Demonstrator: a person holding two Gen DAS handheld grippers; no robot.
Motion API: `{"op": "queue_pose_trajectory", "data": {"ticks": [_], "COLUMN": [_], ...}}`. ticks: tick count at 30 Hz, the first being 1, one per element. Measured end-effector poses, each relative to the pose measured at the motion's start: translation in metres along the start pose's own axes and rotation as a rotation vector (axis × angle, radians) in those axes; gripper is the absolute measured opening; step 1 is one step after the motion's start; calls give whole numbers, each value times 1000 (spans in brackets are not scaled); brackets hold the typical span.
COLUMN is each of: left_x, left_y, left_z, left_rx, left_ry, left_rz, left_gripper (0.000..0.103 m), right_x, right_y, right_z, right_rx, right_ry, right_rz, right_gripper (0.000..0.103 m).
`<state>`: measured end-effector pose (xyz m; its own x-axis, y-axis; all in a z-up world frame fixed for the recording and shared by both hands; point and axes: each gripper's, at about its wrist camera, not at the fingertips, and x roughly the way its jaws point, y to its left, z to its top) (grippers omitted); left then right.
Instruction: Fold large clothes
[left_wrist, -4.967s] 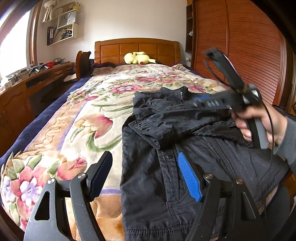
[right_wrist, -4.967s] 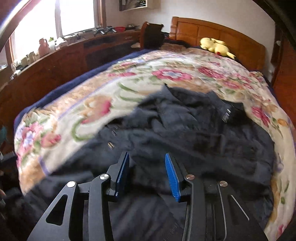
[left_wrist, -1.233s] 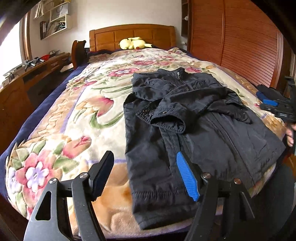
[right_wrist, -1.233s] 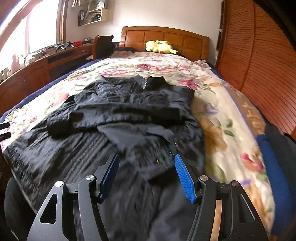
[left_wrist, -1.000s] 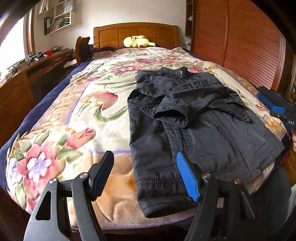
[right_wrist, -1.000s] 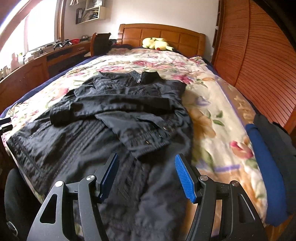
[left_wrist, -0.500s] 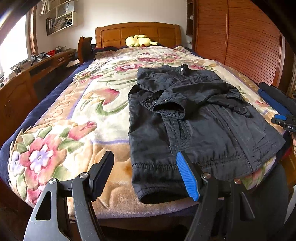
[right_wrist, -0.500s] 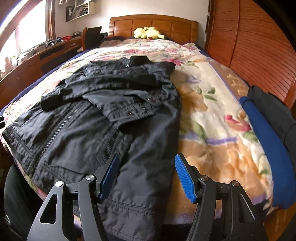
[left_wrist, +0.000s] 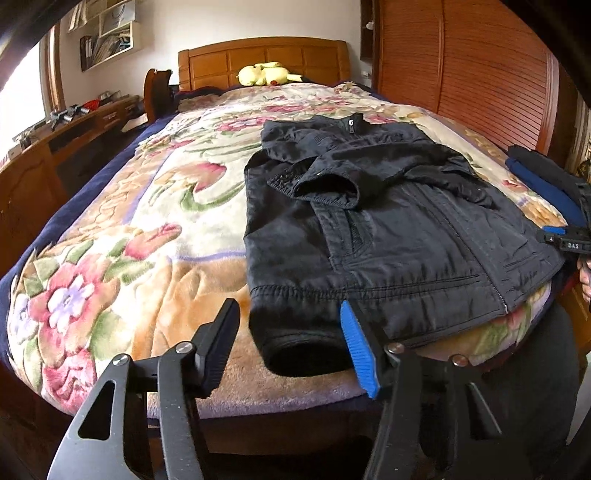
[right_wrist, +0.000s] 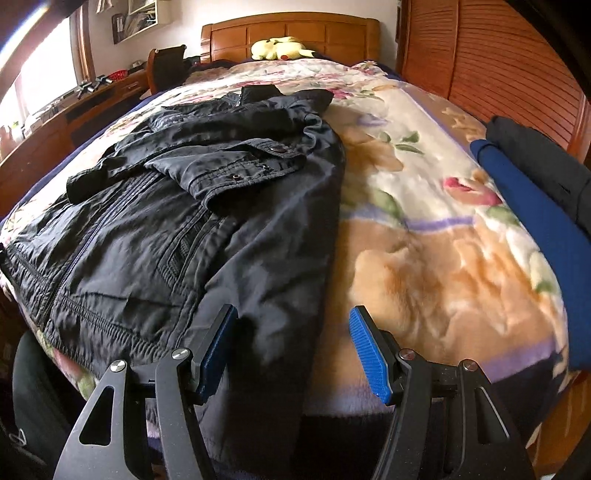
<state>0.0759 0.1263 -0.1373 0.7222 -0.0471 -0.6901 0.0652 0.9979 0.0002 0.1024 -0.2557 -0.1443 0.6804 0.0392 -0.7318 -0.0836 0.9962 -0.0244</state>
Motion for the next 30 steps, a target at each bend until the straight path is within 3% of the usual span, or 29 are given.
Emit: {"op": "queue_pose_trajectory", "data": {"ticks": [10, 18, 19, 22, 24, 25, 30], "left_x": [18, 19, 19, 17, 12, 9, -33], "left_y": [11, 7, 6, 4, 3, 2, -10], "left_z": [-13, -14, -14, -13, -11, -10, 7], "left_rx": [-72, -66, -65, -64, -59, -56, -17], "left_ry": [45, 48, 47, 46, 38, 29, -82], "left_rz": [3, -6, -11, -43, -47, -53, -73], "left_gripper": [56, 56, 53, 31, 19, 13, 6], "right_x": [-6, -6, -6, -7, -9, -10, -28], "right_y": [4, 7, 8, 12, 13, 12, 5], "right_z": [-9, -15, -16, -19, -20, -20, -14], "right_rx": [-40, -33, -33, -45, -59, -60, -27], "right_ry": [10, 2, 2, 6, 6, 6, -59], "right_rz": [10, 15, 18, 65, 80, 98, 148], "right_gripper": [65, 65, 64, 53, 39, 27, 16]}}
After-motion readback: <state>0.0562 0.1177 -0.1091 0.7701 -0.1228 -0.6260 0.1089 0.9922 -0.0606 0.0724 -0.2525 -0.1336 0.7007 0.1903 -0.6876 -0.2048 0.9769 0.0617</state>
